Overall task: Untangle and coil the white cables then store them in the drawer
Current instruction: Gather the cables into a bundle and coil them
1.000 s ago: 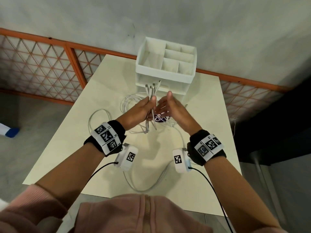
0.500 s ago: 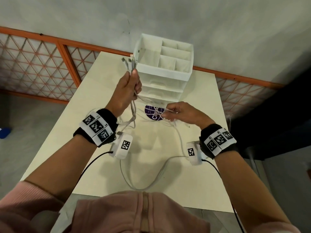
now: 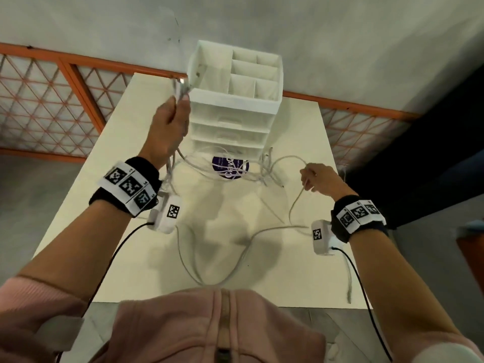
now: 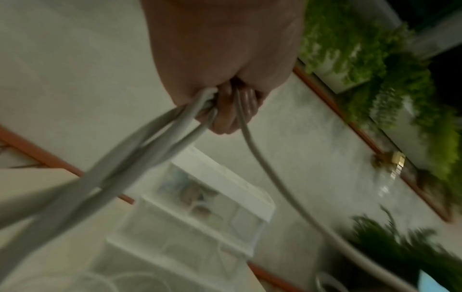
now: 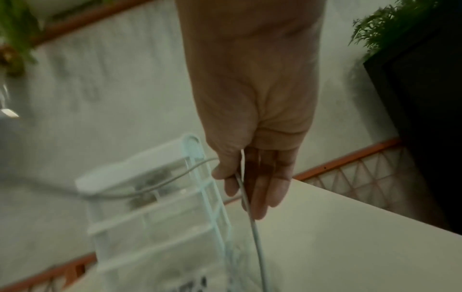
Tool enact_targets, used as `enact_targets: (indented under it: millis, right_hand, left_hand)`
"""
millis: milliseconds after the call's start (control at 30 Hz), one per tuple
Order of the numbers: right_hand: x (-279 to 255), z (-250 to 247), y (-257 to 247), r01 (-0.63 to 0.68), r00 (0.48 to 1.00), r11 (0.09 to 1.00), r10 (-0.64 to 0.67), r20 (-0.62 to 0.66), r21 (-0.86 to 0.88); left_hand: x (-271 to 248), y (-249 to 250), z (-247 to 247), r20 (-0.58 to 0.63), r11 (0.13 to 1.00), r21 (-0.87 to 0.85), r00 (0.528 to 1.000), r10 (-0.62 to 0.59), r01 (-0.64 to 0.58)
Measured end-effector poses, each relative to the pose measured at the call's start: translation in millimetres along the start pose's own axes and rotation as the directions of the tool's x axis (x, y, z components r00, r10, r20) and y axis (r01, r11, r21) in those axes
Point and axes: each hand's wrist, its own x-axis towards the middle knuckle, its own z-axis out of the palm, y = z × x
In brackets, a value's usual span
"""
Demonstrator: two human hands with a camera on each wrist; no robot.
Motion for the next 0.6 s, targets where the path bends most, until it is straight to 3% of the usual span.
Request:
enact_targets:
  millis: [100,200,300,467,600]
  right_hand:
    - [-10.8,-12.5,-42.2,0.212,0.977,0.977,-0.211,0.022,-0.024]
    - [-25.7,-20.3,-83.0,0.380,0.919,0.918,-0.361,0.157,-0.112]
    - [-33.4,-19.2,-106.4,0.454,0.890,0.885,-0.445,0.102,-0.101]
    - [-35.5,-17.2,-109.2,0.466,0.884,0.874,-0.465,0.037,-0.140]
    - [-25.6,-16.7,-68.9,0.347,0.934,0.895,-0.356,0.019,-0.280]
  left_hand:
    - [-15.9,-7.6,36.1,0.215,0.968,0.247,0.977,-0.004,-0.050]
    - [-25.4,-8.9,65.6,0.290,0.980,0.194,0.957,-0.024,-0.034]
    - [-32.9,-4.8,83.8,0.363,0.984,0.179,0.928,-0.079,0.013]
    - [-33.7,-5.4,88.9,0.345,0.967,0.254,0.933,-0.106,0.016]
    - [-24.8,-2.4,64.1,0.161,0.966,0.257,0.987,-0.017,-0.025]
